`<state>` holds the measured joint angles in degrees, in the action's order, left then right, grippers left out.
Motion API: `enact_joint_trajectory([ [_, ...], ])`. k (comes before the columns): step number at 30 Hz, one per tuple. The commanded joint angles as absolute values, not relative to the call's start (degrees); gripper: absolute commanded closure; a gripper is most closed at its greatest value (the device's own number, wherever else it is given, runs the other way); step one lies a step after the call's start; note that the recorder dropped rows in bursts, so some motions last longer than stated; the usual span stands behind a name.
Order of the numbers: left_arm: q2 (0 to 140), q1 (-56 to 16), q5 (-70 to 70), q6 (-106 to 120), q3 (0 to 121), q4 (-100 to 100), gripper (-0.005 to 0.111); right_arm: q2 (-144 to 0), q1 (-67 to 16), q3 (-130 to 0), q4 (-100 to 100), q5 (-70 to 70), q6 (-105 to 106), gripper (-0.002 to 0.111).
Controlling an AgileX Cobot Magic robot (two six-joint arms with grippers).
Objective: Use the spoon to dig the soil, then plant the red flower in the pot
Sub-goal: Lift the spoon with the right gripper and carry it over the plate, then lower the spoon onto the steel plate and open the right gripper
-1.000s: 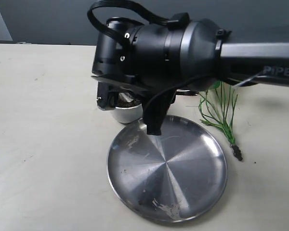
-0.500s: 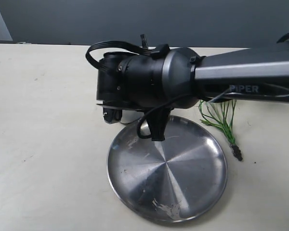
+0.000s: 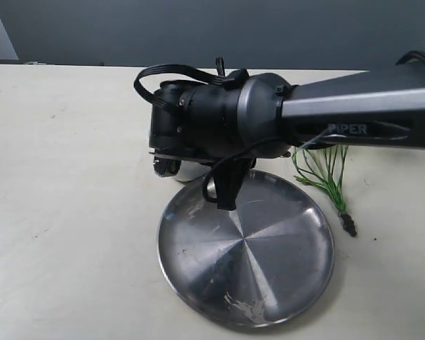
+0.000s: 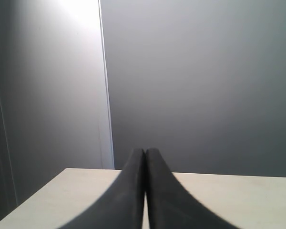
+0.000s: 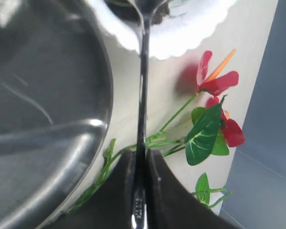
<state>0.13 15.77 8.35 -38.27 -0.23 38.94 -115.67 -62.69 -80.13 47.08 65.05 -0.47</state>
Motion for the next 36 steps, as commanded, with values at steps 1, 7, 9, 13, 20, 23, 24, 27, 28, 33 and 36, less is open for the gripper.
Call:
enact_joint_trajectory([
  [1,0.00,15.23,8.58,-38.42,0.00,38.82,0.106,-114.14,-62.15,-80.01,50.02,67.87,-4.11,0.109],
  [7,0.00,15.23,8.58,-38.42,0.00,38.82,0.106,-111.57,-62.42,-80.01,45.59,63.26,-4.51,0.109],
  [9,0.00,15.23,8.58,-38.42,0.00,38.82,0.106,-112.34,-62.03,-80.01,44.72,62.10,-4.51,0.109],
  [13,0.00,15.23,8.58,-38.42,0.00,38.82,0.106,-113.94,-62.02,-80.01,44.84,63.94,-4.51,0.109],
  [20,0.00,15.23,8.58,-38.42,0.00,38.82,0.106,-108.28,-62.02,-80.01,45.06,68.27,-14.45,0.109],
  [23,0.00,15.23,8.58,-38.42,0.00,38.82,0.106,-103.63,-62.02,-80.01,40.58,68.72,-16.77,0.109],
  [24,0.00,15.23,8.58,-38.42,0.00,38.82,0.106,-101.89,-62.02,-80.01,38.49,69.51,-17.04,0.109],
  [27,0.00,15.23,8.58,-38.42,0.00,38.82,0.106,-97.45,-62.02,-80.01,34.21,69.96,-20.43,0.109],
  [28,0.00,15.23,8.58,-38.42,0.00,38.82,0.106,-96.13,-62.02,-80.01,33.29,69.96,-20.89,0.109],
  [33,0.00,15.23,8.58,-38.42,0.00,38.82,0.106,-90.83,-61.03,-76.20,25.26,69.96,-21.03,0.109],
  [36,0.00,15.23,8.58,-38.42,0.00,38.82,0.106,-89.03,-59.03,-70.92,20.33,69.28,-21.25,0.109],
])
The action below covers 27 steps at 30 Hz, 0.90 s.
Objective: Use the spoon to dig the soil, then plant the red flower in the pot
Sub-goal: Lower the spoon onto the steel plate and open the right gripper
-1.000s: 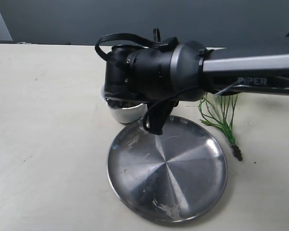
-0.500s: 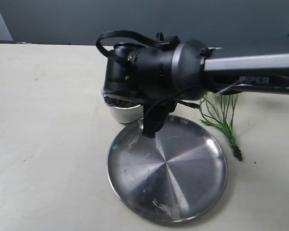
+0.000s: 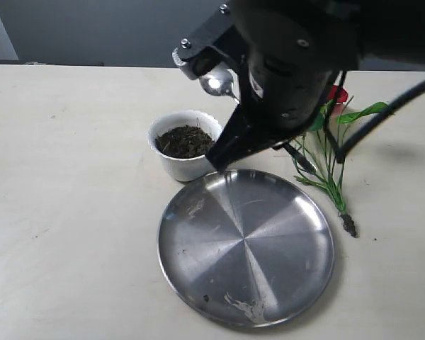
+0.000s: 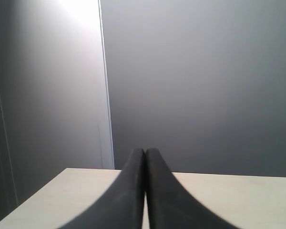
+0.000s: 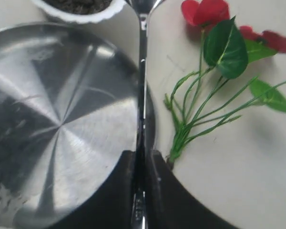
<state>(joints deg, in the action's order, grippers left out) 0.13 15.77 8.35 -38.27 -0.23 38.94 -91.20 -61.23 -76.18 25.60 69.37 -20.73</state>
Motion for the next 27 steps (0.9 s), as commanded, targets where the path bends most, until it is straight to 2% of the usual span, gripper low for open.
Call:
enact_joint_trajectory([
  [1,0.00,15.23,8.58,-38.42,0.00,38.82,0.106,-88.66,-58.26,-68.55,19.19,67.46,-21.55,0.109],
  [5,0.00,15.23,8.58,-38.42,0.00,38.82,0.106,-87.79,-55.82,-59.47,17.97,55.22,-25.78,0.109],
  [10,0.00,15.23,8.58,-38.42,0.00,38.82,0.106,-89.86,-53.89,-53.98,13.19,42.90,-25.92,0.109],
  [16,0.00,15.23,8.58,-38.42,0.00,38.82,0.106,-95.47,-51.27,-53.97,12.61,39.21,-25.26,0.109],
  [27,0.00,15.23,8.58,-38.42,0.00,38.82,0.106,-105.30,-51.27,-53.97,13.60,36.62,-23.81,0.109],
])
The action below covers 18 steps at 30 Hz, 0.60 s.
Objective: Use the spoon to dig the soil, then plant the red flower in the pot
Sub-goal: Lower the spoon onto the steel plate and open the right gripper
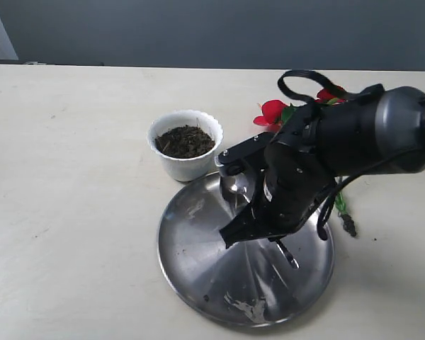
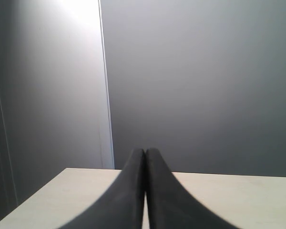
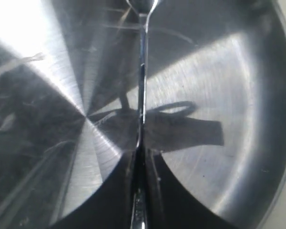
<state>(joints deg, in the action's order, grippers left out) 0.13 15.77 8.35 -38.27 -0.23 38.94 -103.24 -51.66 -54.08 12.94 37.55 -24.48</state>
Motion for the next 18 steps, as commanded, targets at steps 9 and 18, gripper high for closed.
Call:
enact_joint_trajectory([
  [9,0.00,15.23,8.58,-38.42,0.00,38.82,0.106,-104.30,-51.27,-53.97,13.64,37.83,-18.59,0.109],
  [18,0.00,15.23,8.58,-38.42,0.00,38.82,0.106,-102.95,-51.27,-53.97,12.87,40.85,-16.06,0.088],
])
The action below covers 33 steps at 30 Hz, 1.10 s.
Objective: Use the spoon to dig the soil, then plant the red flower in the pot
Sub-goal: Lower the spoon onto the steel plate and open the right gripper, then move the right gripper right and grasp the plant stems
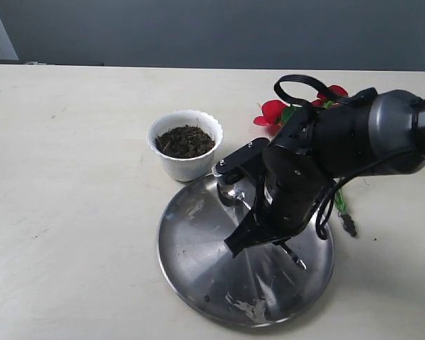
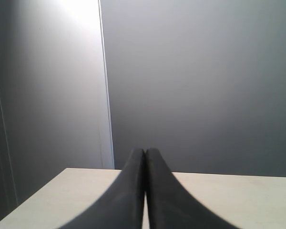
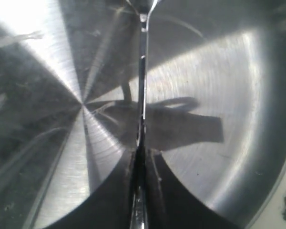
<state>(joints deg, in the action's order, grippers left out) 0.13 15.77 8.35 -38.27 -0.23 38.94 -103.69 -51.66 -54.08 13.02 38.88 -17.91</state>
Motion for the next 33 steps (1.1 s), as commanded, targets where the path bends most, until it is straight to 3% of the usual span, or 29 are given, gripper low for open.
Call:
enact_joint_trajectory([
  [1,0.00,15.23,8.58,-38.42,0.00,38.82,0.106,-102.95,-51.27,-53.97,12.87,41.04,-16.06,0.083],
  [5,0.00,15.23,8.58,-38.42,0.00,38.82,0.106,-102.95,-51.27,-53.97,11.76,41.73,-16.06,0.065],
  [14,0.00,15.23,8.58,-38.42,0.00,38.82,0.106,-94.81,-51.27,-53.97,12.71,44.03,-20.44,0.065],
  [21,0.00,15.23,8.58,-38.42,0.00,38.82,0.106,-86.99,-50.74,-53.97,37.59,51.76,-39.37,0.065],
  [25,0.00,15.23,8.58,-38.42,0.00,38.82,0.106,-86.76,-44.53,-53.97,35.76,49.18,-36.29,0.065],
  [33,0.00,15.23,8.58,-38.42,0.00,38.82,0.106,-90.77,-26.54,-54.37,12.94,36.52,-14.48,0.065],
])
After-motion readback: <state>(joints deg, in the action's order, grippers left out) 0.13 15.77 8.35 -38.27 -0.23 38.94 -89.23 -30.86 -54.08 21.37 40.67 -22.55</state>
